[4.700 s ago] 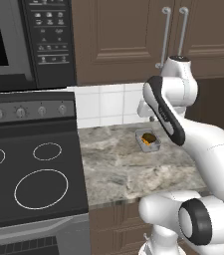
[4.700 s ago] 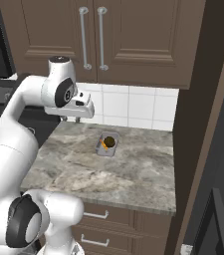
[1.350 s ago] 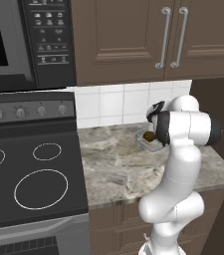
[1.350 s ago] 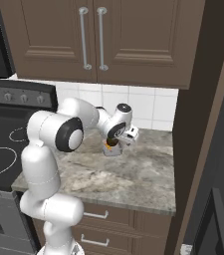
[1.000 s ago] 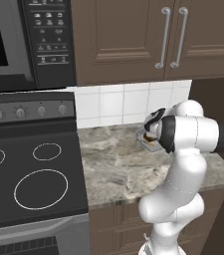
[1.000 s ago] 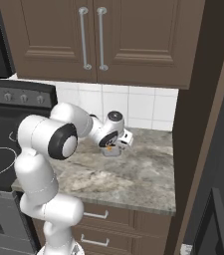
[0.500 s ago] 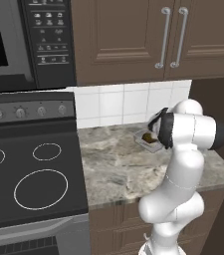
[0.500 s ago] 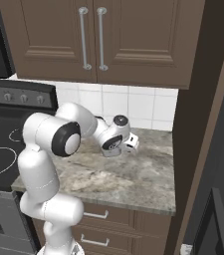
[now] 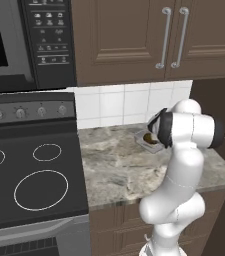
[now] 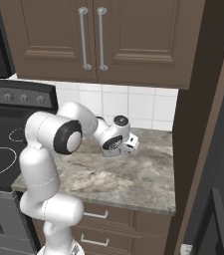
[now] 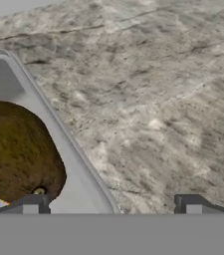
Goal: Place the tupperware on the second highest shelf of the fridge. Make space for the tupperware among the existing items by rearranging them on the shelves if needed. Close the fridge door when finished.
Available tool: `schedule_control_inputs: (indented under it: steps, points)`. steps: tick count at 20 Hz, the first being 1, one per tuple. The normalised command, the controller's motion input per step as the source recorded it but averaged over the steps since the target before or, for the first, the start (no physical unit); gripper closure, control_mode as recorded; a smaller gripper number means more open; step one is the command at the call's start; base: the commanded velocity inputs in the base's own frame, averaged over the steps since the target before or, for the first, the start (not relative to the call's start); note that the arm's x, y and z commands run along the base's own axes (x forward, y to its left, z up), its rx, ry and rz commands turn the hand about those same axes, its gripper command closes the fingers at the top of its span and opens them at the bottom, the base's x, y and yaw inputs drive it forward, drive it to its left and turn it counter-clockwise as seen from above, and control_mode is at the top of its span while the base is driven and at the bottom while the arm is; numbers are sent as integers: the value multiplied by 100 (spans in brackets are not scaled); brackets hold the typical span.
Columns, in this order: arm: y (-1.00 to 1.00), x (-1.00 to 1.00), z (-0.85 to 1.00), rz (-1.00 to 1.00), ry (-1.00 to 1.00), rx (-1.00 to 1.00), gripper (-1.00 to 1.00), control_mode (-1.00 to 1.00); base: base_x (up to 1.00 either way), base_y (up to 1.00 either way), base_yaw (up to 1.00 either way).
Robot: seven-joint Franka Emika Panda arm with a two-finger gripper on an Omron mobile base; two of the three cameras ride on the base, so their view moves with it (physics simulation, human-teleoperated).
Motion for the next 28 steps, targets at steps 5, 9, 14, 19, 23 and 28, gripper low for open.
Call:
schedule_control_inputs:
  steps: [5, 9, 14, 19, 23, 28]
  points:
    - [25, 30, -34, 0, 9, -3, -100, -100, 0, 0, 0]
    - [16, 5, -62, 0, 7, -4, 100, -100, 0, 0, 0]
    - [1, 0, -12, 0, 1, 0, 100, -100, 0, 0, 0]
    - [6, -13, 0, 0, 0, 0, 100, -100, 0, 0, 0]
    - [27, -55, 17, -1, -1, 0, 100, -100, 0, 0, 0]
    - [52, -89, 64, -2, -10, -9, 100, -100, 0, 0, 0]
